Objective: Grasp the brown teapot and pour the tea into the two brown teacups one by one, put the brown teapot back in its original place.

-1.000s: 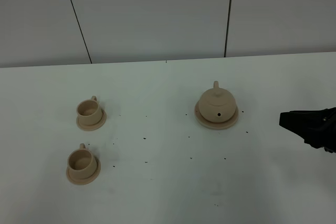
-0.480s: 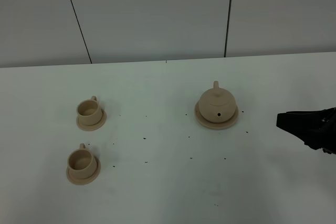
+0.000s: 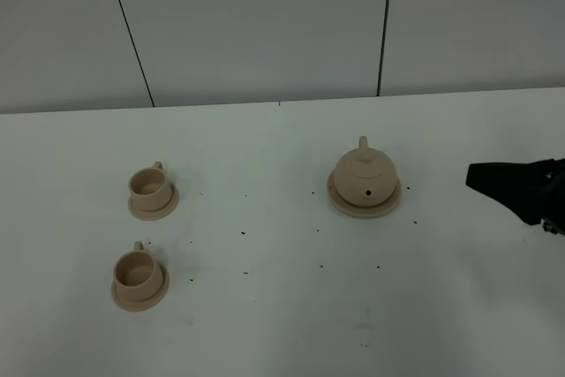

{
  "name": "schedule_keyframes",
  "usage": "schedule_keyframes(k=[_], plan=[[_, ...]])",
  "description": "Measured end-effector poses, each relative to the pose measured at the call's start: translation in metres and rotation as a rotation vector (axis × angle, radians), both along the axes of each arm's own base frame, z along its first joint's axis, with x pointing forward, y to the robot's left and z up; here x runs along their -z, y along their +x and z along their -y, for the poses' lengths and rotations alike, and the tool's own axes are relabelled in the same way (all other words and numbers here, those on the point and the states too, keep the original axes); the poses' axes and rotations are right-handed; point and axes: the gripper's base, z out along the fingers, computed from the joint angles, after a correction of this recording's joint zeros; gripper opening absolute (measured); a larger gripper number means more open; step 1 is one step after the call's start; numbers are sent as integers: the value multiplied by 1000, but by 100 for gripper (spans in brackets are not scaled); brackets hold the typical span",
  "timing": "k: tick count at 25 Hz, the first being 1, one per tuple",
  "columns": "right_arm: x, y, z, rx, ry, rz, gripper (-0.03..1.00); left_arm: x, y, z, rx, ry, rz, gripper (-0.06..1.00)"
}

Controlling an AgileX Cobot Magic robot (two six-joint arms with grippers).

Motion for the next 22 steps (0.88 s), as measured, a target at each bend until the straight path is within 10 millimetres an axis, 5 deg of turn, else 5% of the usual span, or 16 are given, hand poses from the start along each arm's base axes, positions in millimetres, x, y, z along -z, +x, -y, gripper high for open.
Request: schedule_keyframes(k=[7, 13, 22], plan=[[-37, 40, -4, -47, -30, -30, 24, 0, 0, 0, 0, 0, 0, 39], [-57, 97, -17, -64, -72, -109, 24, 0, 0, 0, 0, 0, 0, 39], [-34, 180, -20, -11, -134, -217, 42, 0, 0, 0, 0, 0, 0, 39]])
